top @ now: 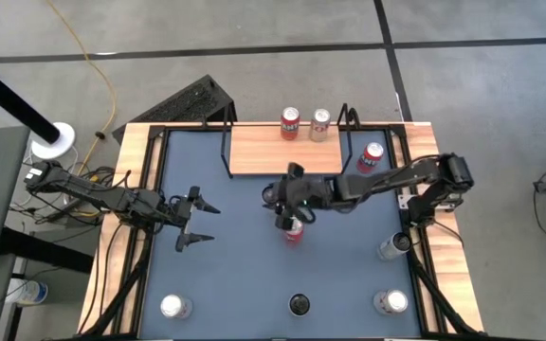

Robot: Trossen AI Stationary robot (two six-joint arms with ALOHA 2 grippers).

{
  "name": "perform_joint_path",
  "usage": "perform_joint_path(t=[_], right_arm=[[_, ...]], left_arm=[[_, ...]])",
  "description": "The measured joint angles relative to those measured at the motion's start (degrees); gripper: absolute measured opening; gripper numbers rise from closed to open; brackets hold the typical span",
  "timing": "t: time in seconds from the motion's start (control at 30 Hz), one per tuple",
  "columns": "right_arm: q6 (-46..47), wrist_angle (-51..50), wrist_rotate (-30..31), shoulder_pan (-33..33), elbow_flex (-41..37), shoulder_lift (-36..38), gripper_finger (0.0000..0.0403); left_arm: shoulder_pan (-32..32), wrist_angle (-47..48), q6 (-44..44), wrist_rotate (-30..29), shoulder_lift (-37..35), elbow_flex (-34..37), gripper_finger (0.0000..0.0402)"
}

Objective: Place canned beverage on shelf
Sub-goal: Put the top left black soda can on the shelf

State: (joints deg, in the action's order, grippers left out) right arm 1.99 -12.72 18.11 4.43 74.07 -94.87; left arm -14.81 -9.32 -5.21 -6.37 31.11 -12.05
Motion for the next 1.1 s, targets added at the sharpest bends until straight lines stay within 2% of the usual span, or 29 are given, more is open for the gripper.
perform_joint_path(t=[0.33, 0.53, 0.7, 0.87, 0.97, 1.1], right_arm=[[-16.2, 5.4, -25.1, -13.6, 3.4, 0.0, 0.0219], [-20.8, 8.9, -37.2, -22.5, 3.4, 0.0, 0.0219], [-23.5, 9.1, -43.1, -28.1, 3.4, -0.8, 0.0219], [-25.3, 8.1, -46.3, -31.2, 5.7, -3.4, 0.0219], [-26.6, 4.5, -49.3, -31.9, 10.4, -6.6, 0.0219], [-30.6, -3.6, -49.8, -32.1, 19.7, -12.4, 0.0219]], left_arm=[[0.0, 0.5, 0.4, -0.1, 0.0, 0.0, 0.0364], [0.0, 0.9, -0.9, -0.1, 0.0, 0.0, 0.0364], [0.0, 0.9, -2.8, -1.0, 0.0, 0.0, 0.0364], [0.0, 0.9, -3.6, -3.5, 0.0, 0.0, 0.0364], [0.0, 0.9, -4.1, -5.6, 0.0, 0.0, 0.0364], [0.0, 0.9, -4.8, -7.3, 0.0, 0.0, 0.0364]])
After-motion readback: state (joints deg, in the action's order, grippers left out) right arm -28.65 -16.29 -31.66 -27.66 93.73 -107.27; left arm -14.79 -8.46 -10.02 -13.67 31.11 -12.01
